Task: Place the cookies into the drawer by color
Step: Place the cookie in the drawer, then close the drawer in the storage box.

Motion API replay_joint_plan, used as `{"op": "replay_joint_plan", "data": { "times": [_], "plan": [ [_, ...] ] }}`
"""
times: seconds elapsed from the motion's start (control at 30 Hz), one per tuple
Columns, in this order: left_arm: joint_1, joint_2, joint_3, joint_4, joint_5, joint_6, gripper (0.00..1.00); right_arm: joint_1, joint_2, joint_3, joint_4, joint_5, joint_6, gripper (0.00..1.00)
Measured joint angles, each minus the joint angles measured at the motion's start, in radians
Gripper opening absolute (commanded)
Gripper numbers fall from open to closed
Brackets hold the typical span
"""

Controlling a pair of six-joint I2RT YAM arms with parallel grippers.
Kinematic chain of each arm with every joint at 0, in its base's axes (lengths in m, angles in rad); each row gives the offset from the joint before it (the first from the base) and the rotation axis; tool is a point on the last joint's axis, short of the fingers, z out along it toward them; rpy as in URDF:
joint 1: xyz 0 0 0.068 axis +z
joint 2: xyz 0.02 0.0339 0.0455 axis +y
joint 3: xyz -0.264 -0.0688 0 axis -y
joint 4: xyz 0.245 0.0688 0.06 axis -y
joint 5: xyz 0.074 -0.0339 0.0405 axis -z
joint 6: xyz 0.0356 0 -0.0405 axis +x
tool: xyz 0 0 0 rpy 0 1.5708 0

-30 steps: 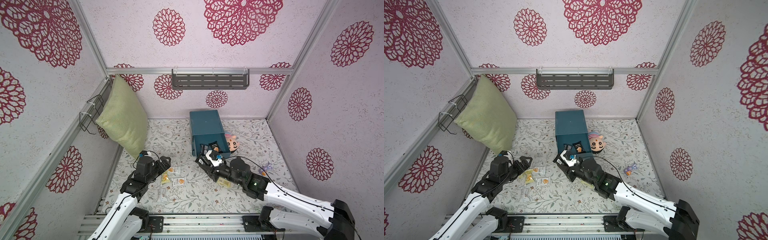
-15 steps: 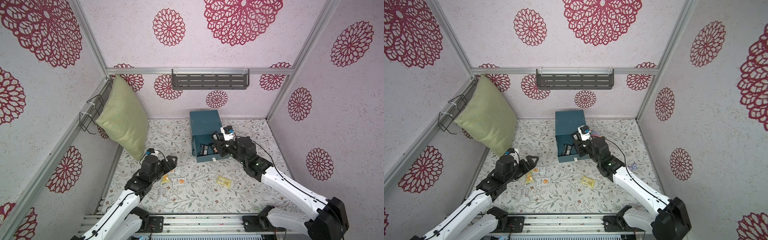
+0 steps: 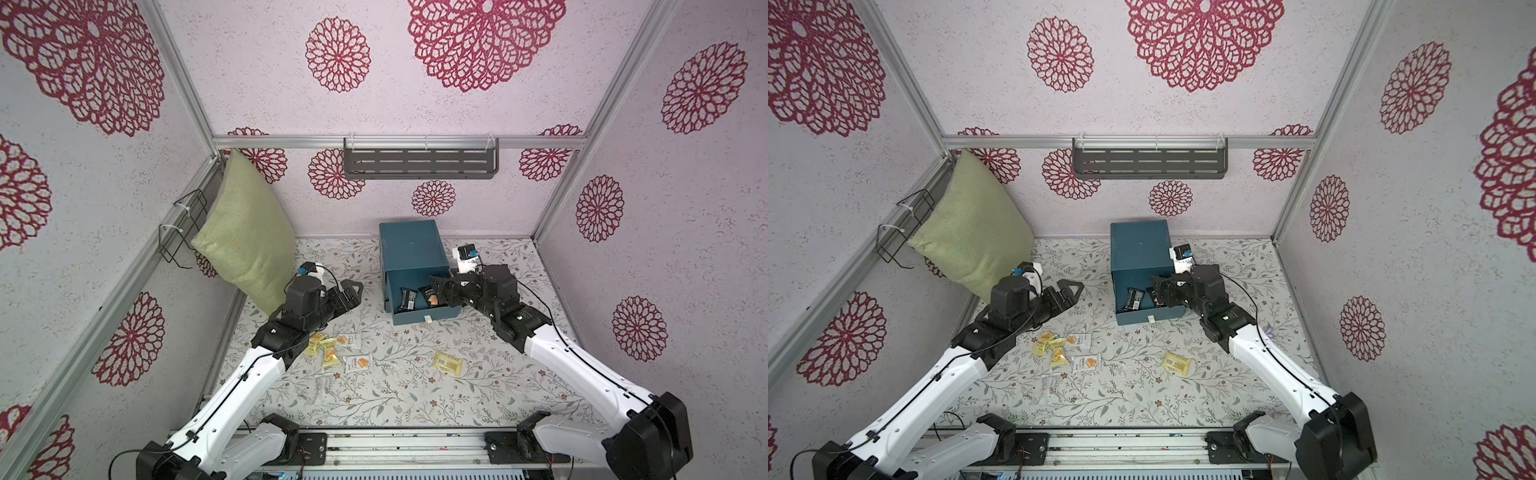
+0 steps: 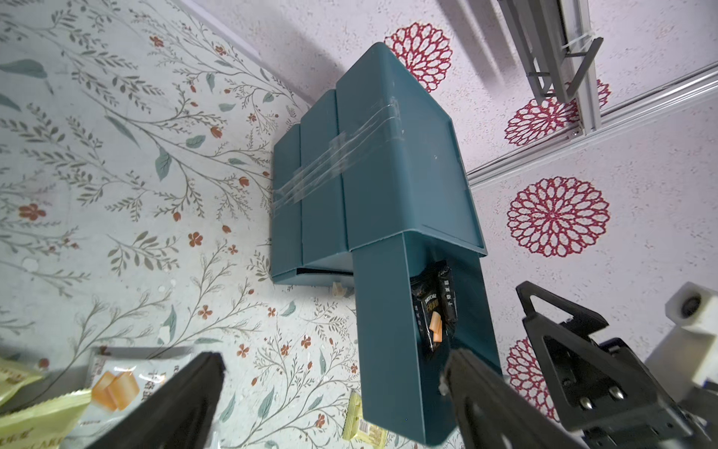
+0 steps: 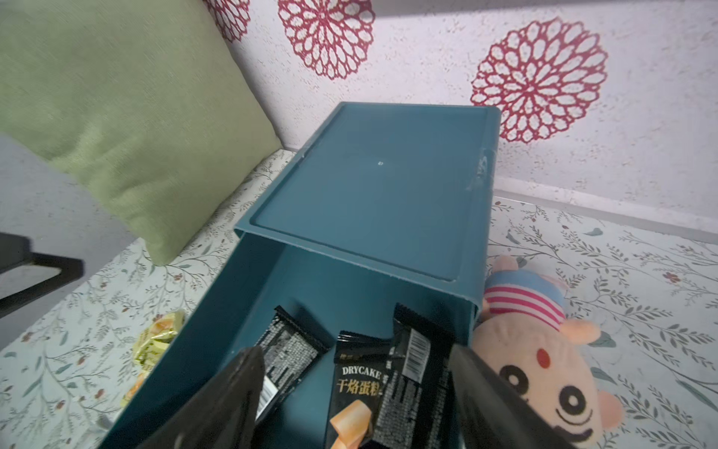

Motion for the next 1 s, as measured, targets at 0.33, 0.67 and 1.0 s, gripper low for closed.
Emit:
{"op": "replay_joint_plan", "data": {
  "times": [0.33,0.67,1.0],
  "plan": [
    [0.0,0.252,0.311,-0.148,0.034,0.116,0.97,-0.001,-0.277,-0.106,-0.046,-0.15,0.059,0.84],
    [0.018,0.499,0.656,-0.266,0.137,0.192,0.97,0.065,-0.442,-0.354,-0.061,-0.338,0.182,0.8],
    [0.081,0.799,0.993,-0.367,0.287,0.216,0.99,0.242,-0.441,-0.488,-0.03,-0.226,0.234,0.78]
  ]
}}
